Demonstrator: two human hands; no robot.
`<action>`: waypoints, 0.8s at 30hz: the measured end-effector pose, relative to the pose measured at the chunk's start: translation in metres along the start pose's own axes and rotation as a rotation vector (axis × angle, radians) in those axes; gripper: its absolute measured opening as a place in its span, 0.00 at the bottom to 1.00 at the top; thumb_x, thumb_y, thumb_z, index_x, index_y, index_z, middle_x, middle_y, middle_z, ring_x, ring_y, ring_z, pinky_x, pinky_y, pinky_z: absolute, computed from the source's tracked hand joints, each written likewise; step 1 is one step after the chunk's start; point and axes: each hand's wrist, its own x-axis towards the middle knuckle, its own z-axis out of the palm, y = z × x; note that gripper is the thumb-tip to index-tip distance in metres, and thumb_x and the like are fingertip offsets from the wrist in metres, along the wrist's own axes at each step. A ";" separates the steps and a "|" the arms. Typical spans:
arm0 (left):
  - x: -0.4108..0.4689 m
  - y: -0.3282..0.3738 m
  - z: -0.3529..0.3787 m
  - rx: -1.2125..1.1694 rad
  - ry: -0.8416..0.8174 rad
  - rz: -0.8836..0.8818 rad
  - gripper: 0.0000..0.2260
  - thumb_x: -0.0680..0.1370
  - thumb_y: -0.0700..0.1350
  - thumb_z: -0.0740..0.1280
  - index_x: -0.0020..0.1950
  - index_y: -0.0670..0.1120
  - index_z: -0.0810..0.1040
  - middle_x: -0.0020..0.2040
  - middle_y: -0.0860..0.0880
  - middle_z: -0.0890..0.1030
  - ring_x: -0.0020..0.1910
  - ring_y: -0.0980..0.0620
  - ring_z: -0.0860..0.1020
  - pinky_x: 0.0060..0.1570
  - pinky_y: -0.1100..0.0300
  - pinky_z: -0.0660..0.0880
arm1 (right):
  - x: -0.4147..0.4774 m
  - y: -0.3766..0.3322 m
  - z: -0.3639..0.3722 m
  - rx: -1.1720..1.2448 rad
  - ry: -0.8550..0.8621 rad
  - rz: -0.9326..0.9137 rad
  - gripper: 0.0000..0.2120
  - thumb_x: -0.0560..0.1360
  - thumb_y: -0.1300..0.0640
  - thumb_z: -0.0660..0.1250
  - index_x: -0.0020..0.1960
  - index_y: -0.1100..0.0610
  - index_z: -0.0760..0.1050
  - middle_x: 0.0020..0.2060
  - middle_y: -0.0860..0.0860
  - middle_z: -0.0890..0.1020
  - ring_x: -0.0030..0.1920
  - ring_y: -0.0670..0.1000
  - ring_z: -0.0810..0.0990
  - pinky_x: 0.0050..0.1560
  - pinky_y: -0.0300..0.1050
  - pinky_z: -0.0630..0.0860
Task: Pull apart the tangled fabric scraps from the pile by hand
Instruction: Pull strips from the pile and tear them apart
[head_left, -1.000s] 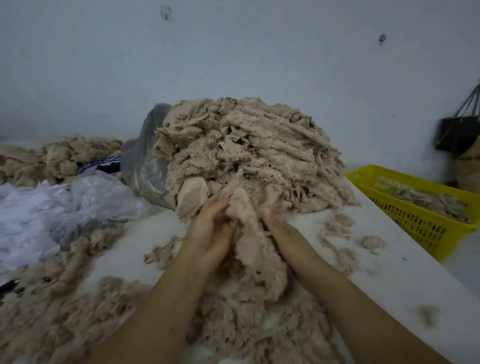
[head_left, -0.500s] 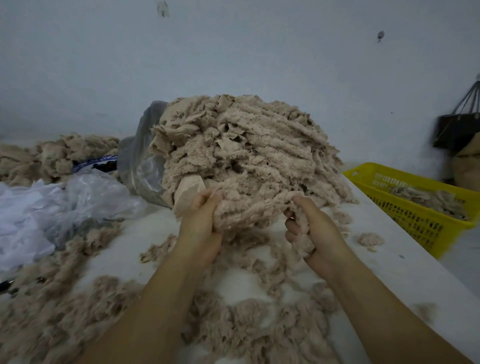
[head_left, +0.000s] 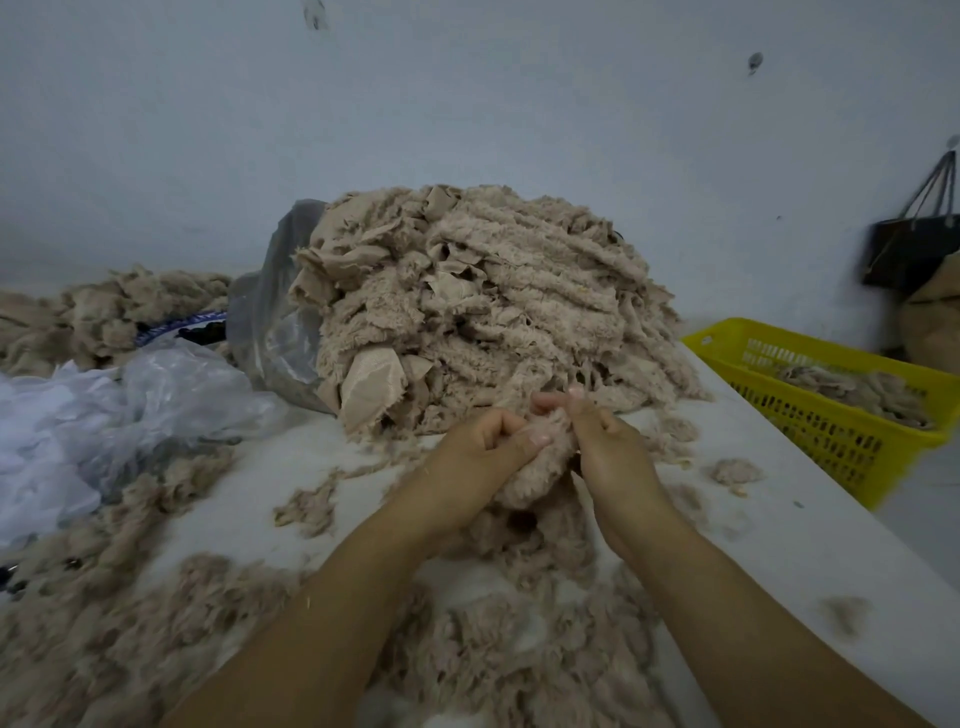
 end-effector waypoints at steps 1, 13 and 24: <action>0.000 0.002 -0.001 -0.044 -0.013 -0.028 0.10 0.77 0.51 0.71 0.45 0.44 0.78 0.42 0.46 0.82 0.42 0.49 0.79 0.45 0.54 0.76 | 0.000 -0.001 0.000 0.035 0.016 0.016 0.19 0.81 0.40 0.58 0.44 0.42 0.86 0.49 0.45 0.86 0.53 0.44 0.83 0.52 0.41 0.79; -0.006 0.015 -0.040 -1.046 -0.073 -0.096 0.11 0.73 0.45 0.72 0.32 0.43 0.83 0.27 0.48 0.81 0.23 0.53 0.80 0.22 0.64 0.76 | 0.019 -0.008 -0.036 0.386 0.228 0.157 0.21 0.83 0.41 0.53 0.55 0.50 0.82 0.54 0.50 0.85 0.42 0.47 0.80 0.38 0.42 0.75; 0.010 -0.003 -0.061 -1.113 0.383 -0.121 0.19 0.84 0.55 0.58 0.63 0.43 0.78 0.49 0.42 0.86 0.46 0.47 0.85 0.59 0.51 0.79 | 0.019 0.020 -0.026 -0.896 -0.330 -0.006 0.14 0.78 0.47 0.66 0.60 0.52 0.70 0.57 0.52 0.71 0.52 0.51 0.74 0.42 0.42 0.70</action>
